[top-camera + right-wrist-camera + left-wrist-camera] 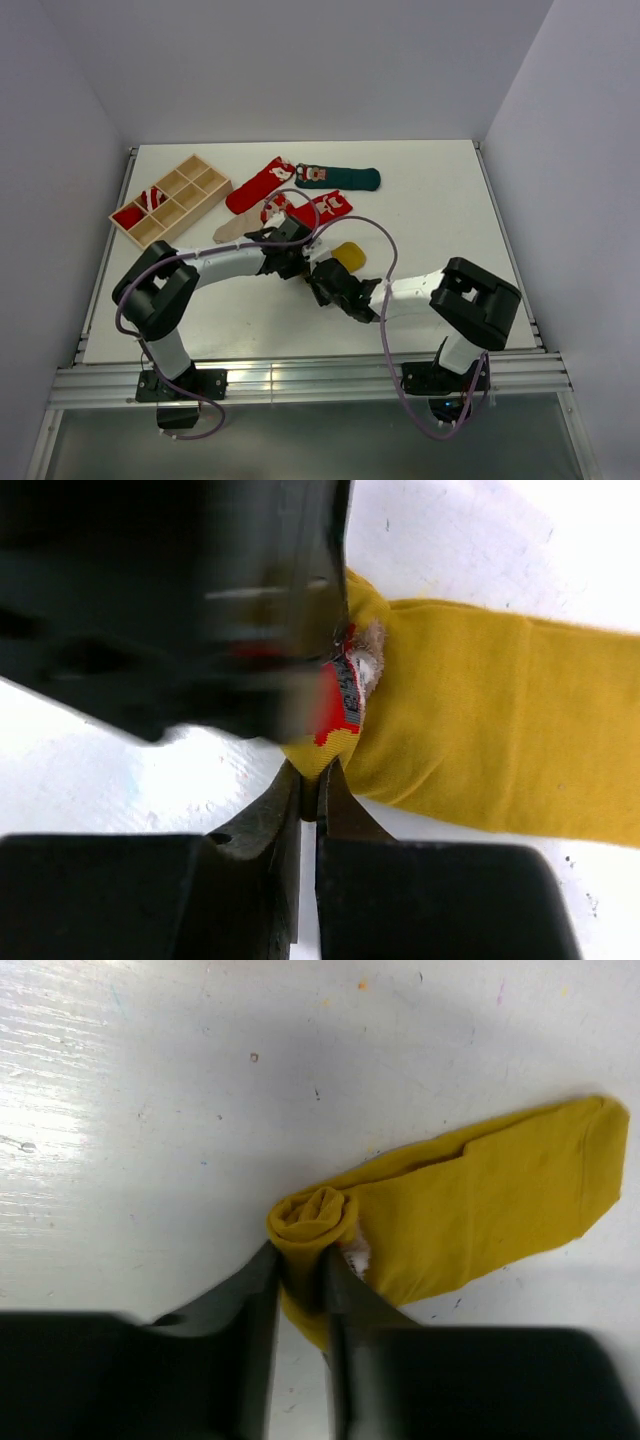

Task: Roll the socks
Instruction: Roll the sock at the center of the board.

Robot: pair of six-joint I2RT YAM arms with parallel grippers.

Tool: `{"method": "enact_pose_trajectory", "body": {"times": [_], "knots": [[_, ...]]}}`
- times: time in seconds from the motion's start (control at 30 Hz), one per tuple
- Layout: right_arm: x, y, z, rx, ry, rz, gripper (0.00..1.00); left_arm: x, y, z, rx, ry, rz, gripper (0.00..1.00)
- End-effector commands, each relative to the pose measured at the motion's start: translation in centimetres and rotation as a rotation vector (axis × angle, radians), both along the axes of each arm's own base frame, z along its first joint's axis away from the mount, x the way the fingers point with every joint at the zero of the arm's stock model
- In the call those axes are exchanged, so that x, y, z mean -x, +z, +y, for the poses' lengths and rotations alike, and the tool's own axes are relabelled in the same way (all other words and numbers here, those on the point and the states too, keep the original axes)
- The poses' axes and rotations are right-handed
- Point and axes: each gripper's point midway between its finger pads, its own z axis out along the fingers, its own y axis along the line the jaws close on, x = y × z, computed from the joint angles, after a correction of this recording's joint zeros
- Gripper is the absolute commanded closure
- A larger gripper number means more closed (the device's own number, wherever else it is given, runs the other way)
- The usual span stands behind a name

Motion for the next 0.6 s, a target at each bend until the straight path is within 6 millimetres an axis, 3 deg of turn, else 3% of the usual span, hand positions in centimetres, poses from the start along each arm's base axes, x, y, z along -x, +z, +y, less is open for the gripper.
{"method": "enact_pose_trajectory", "body": {"times": [0.0, 0.07, 0.1, 0.2, 0.23, 0.33, 0.57], "knots": [[1.9, 0.0, -0.1, -0.112, 0.054, 0.163, 1.00, 1.3, 0.6, -0.2, 0.030, -0.020, -0.001, 0.63], [1.7, 0.1, -0.7, -0.162, 0.039, 0.226, 1.00, 1.2, 1.2, 0.5, 0.055, 0.015, -0.016, 0.55], [1.8, 0.4, -0.8, -0.190, 0.045, 0.248, 1.00, 0.9, 1.6, 0.7, 0.076, 0.032, -0.030, 0.45], [1.9, 0.5, -1.1, -0.280, 0.054, 0.351, 1.00, 0.6, 2.7, 1.7, 0.134, 0.093, -0.059, 0.36], [2.6, 0.6, -0.6, -0.329, 0.081, 0.412, 1.00, 0.5, 3.4, 1.9, 0.162, 0.105, -0.085, 0.35], [2.2, 0.4, -0.7, -0.415, 0.066, 0.511, 1.00, 0.2, 5.0, 1.6, 0.245, 0.129, -0.137, 0.33], [2.4, 0.8, -0.3, -0.687, 0.093, 0.784, 1.00, 1.4, 4.0, 1.2, 0.316, 0.103, -0.132, 0.32]]}}
